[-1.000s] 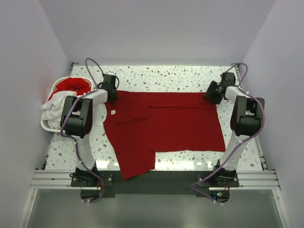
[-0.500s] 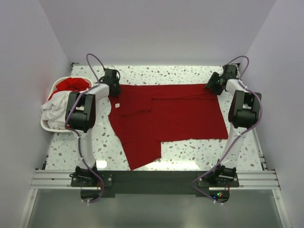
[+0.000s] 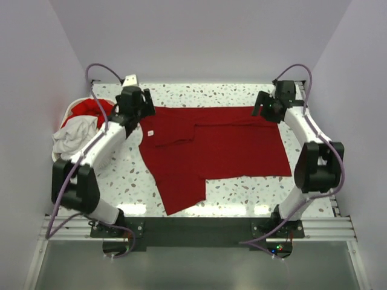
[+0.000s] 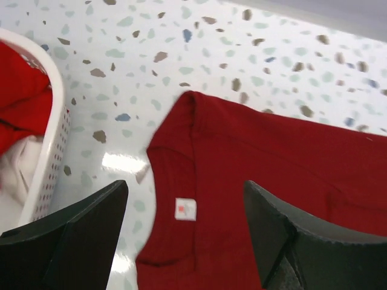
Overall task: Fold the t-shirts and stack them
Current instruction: Fold the tshirt
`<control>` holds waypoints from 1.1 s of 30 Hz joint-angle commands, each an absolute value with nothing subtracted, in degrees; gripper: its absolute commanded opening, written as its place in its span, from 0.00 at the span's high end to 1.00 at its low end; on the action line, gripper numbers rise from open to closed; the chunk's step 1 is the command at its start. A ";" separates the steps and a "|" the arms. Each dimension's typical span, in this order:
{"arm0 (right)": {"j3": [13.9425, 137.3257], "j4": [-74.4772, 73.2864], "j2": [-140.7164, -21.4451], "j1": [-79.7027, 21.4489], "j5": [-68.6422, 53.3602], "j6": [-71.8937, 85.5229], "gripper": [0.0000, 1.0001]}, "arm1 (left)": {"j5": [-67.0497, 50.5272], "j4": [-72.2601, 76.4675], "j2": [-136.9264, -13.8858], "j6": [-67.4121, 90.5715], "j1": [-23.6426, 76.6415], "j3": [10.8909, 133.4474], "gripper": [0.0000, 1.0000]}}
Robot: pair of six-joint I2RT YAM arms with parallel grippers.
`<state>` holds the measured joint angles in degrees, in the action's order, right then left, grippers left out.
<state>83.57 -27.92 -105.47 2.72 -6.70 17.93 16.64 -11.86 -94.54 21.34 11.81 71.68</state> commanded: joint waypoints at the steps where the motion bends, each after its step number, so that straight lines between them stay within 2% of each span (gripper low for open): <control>1: 74.55 -30.94 -94.51 -4.54 -4.83 17.23 0.24 | 20.47 -14.32 -83.08 26.35 17.48 60.94 0.18; 5: 64.09 -31.82 -83.10 -12.03 -3.61 17.84 0.24 | 23.38 -16.16 -68.51 31.54 27.21 46.78 0.18; 11: 51.60 -33.48 -71.29 -17.58 -3.42 19.16 0.24 | 25.75 -24.33 -59.86 42.35 35.85 34.20 0.19; 15: 46.59 -35.07 -65.49 -17.58 -3.08 18.55 0.24 | 27.68 -27.42 -59.24 45.61 37.00 31.03 0.21; 17: 45.71 -35.42 -64.60 -17.58 -2.29 17.84 0.24 | 27.69 -26.38 -60.02 45.70 37.00 29.71 0.26; 20: 44.39 -34.46 -64.95 -17.67 -1.84 17.49 0.23 | 27.43 -23.22 -64.66 46.14 37.09 29.44 0.40; 22: 44.47 -34.10 -65.30 -17.58 -2.11 17.58 0.23 | 26.72 -22.25 -67.31 46.14 37.18 29.71 0.44; 26: 44.73 -33.40 -66.27 -17.67 -1.67 17.23 0.23 | 25.49 -20.39 -69.08 47.02 37.70 30.32 0.49; 33: 45.09 -33.84 -67.32 -17.49 0.78 17.31 0.23 | 24.52 -20.74 -70.23 48.08 38.32 29.62 0.49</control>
<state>44.64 -34.92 -67.18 -17.47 -1.96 17.72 24.58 -23.07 -70.00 46.11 37.85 29.54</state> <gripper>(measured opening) 0.764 0.512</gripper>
